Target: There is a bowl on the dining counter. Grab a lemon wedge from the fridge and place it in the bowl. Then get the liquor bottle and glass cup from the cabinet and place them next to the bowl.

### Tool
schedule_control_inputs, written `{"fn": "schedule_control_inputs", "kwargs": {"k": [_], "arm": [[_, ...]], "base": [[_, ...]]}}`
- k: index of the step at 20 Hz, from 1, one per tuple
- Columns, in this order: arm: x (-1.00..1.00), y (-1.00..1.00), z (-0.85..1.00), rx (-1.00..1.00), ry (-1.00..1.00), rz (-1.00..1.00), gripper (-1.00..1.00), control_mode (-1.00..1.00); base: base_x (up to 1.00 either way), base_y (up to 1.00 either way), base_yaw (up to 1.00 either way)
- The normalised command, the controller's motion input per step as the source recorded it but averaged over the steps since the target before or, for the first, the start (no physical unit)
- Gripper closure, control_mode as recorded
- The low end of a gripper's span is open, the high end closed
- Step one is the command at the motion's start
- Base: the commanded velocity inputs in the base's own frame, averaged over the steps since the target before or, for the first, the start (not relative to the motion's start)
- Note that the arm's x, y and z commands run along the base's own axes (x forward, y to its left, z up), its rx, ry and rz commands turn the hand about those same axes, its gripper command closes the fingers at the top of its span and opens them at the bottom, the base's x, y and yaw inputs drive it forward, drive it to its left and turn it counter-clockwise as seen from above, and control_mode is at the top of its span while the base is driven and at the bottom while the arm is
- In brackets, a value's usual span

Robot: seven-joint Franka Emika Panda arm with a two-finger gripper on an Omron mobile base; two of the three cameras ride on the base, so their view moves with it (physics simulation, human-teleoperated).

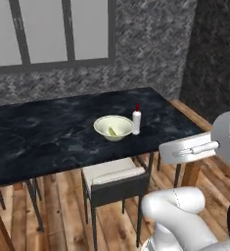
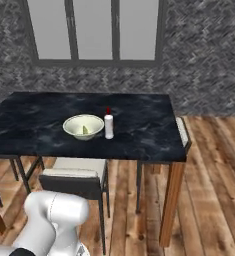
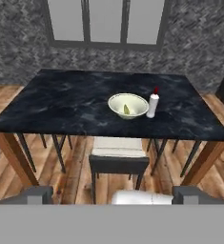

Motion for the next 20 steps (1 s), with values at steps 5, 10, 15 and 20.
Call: {"fn": "schedule_control_inputs", "kwargs": {"k": [5,10,15,20], "arm": [[0.0,0.0,0.0,0.0,0.0,0.0,-1.0,1.0],[0.0,0.0,0.0,0.0,0.0,0.0,-1.0,1.0],[0.0,0.0,0.0,0.0,0.0,0.0,-1.0,1.0],[0.0,0.0,0.0,0.0,0.0,0.0,-1.0,1.0]], "base": [[0.02,1.0,0.66],[0.14,0.91,0.7],[0.3,0.74,0.71],[0.59,0.56,0.67]]}}
